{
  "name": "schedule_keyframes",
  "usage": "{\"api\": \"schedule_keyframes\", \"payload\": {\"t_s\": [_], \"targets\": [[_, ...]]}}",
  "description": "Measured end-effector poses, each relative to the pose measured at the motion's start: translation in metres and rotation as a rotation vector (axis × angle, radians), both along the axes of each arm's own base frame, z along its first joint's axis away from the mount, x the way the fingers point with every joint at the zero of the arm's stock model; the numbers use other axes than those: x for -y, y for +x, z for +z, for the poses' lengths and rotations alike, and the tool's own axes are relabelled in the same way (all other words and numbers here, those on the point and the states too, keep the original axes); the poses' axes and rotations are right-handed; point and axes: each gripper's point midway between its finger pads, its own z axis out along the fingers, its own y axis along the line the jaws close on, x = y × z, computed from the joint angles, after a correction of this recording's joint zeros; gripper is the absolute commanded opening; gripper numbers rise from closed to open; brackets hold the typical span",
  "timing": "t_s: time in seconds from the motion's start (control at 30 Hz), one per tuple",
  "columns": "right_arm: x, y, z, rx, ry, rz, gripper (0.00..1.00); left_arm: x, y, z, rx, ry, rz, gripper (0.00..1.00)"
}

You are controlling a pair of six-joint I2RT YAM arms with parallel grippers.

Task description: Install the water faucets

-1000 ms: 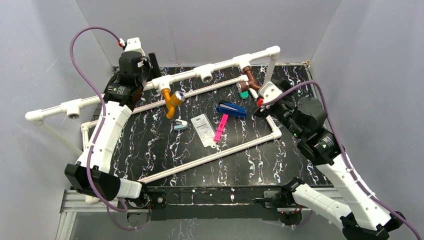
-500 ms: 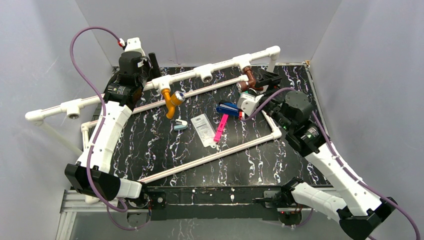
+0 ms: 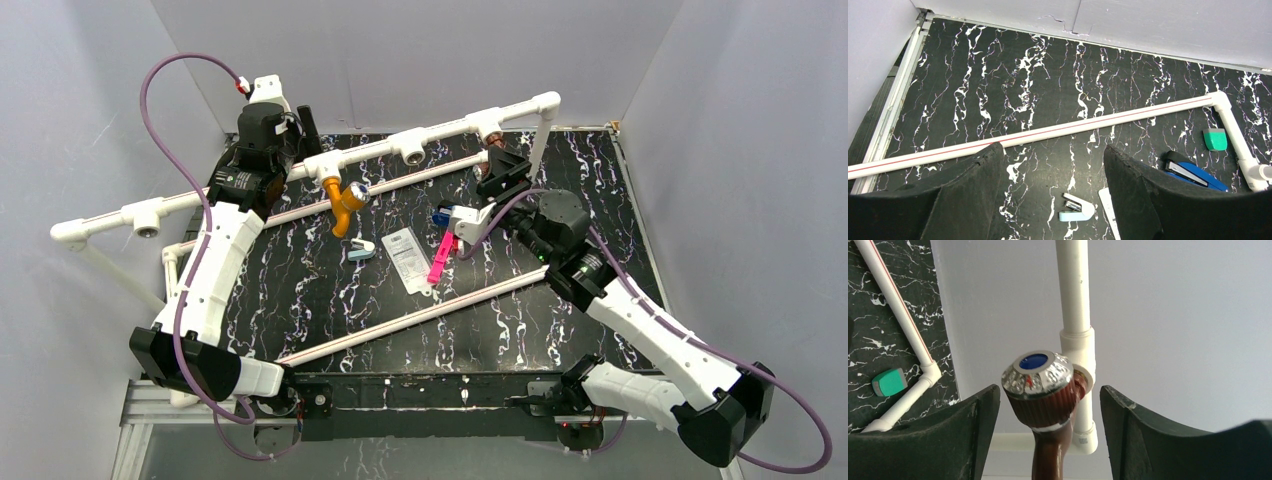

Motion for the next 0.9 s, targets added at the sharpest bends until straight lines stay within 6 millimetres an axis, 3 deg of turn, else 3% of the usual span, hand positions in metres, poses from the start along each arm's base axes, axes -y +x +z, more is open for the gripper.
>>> {"api": "schedule_keyframes", "payload": {"t_s": [0.27,0.43,0.47,0.7,0.9], "targets": [[-0.010,0.001,0.003,0.043,-0.001,-0.002,0.43,0.000,0.001,0.000,-0.001,0.003,-0.001,0.71],[-0.010,0.002,0.004,0.054,0.024,-0.018,0.05,0.000,0.001,0.000,-0.002,0.007,-0.003,0.71],[-0.010,0.002,0.004,0.052,0.033,-0.021,0.01,0.000,0.001,0.000,-0.001,0.007,-0.003,0.71],[-0.008,0.002,0.008,-0.015,0.189,-0.039,0.01,0.000,0.001,0.000,-0.003,0.007,-0.003,0.71],[-0.007,0.000,0.017,-0.173,0.496,-0.040,0.01,0.000,0.001,0.000,-0.005,0.008,-0.004,0.71]]}}
